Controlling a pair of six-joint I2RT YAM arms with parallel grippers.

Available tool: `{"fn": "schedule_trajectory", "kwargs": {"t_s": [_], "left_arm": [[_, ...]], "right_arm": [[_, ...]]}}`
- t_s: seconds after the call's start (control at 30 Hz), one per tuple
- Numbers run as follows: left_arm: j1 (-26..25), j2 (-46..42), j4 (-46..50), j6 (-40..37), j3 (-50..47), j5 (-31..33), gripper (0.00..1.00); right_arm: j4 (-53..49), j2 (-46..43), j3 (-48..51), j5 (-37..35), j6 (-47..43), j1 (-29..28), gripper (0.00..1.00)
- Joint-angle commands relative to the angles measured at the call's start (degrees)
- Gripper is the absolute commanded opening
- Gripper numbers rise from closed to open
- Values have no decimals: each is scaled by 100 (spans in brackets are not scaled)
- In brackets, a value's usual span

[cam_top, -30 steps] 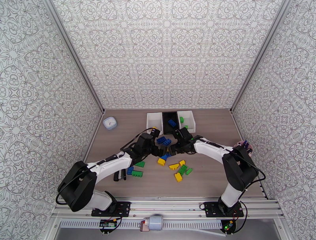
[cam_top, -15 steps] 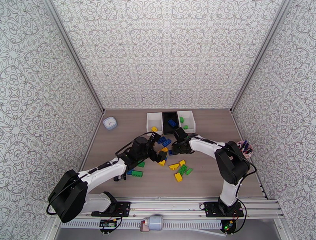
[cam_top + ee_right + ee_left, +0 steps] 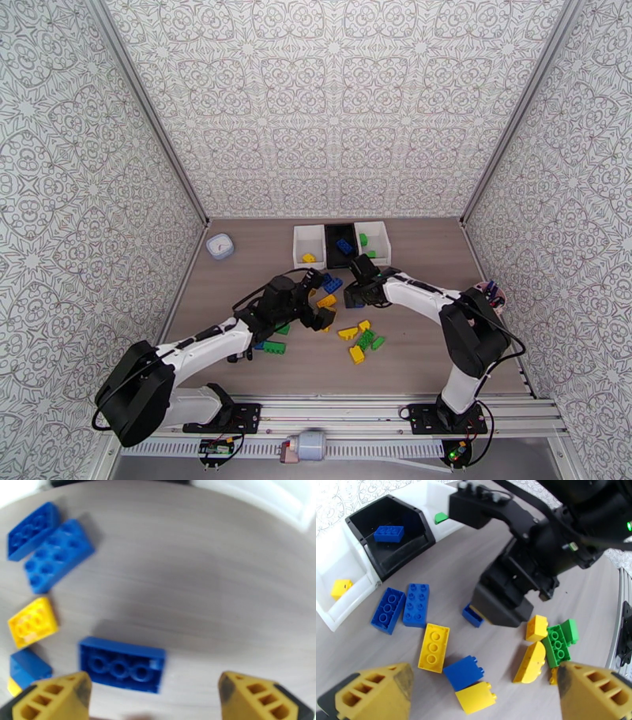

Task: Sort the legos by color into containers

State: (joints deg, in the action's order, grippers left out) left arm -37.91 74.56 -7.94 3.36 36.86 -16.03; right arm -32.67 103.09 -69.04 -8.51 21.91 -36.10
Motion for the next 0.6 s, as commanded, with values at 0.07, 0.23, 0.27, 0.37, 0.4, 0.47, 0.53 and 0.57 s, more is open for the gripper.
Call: {"fn": "schedule_trajectory", "kwargs": {"t_s": [0.07,0.23,0.27,0.37,0.4,0.47,0.53,0.57], "left_arm": [[-67,-431,-190,-457,-307,145,100],[-90,-704,-428,-685,-619,474,100],[-93,-736,-488,-739,-662,495,99],[-111,-755,-524,-881,-702,487,100],[-111,-748,-518,-897,-707,471,100],[-114,-725,-524,-895,-697,439,100],[-116,-706,-557,-857,-703,395,100],[-113,-699,-592,-824,-712,384,100]], "right_arm": [[-346,504,-464,76,-17,-91,92],[-811,908,-786,54,101,-96,93],[-857,951,-811,45,145,-92,92],[-942,994,-839,3,246,-86,88],[-956,995,-841,-2,259,-87,85],[-967,990,-840,6,307,-81,78],[-979,978,-840,22,346,-82,71],[-979,961,-841,34,362,-81,68]]}}
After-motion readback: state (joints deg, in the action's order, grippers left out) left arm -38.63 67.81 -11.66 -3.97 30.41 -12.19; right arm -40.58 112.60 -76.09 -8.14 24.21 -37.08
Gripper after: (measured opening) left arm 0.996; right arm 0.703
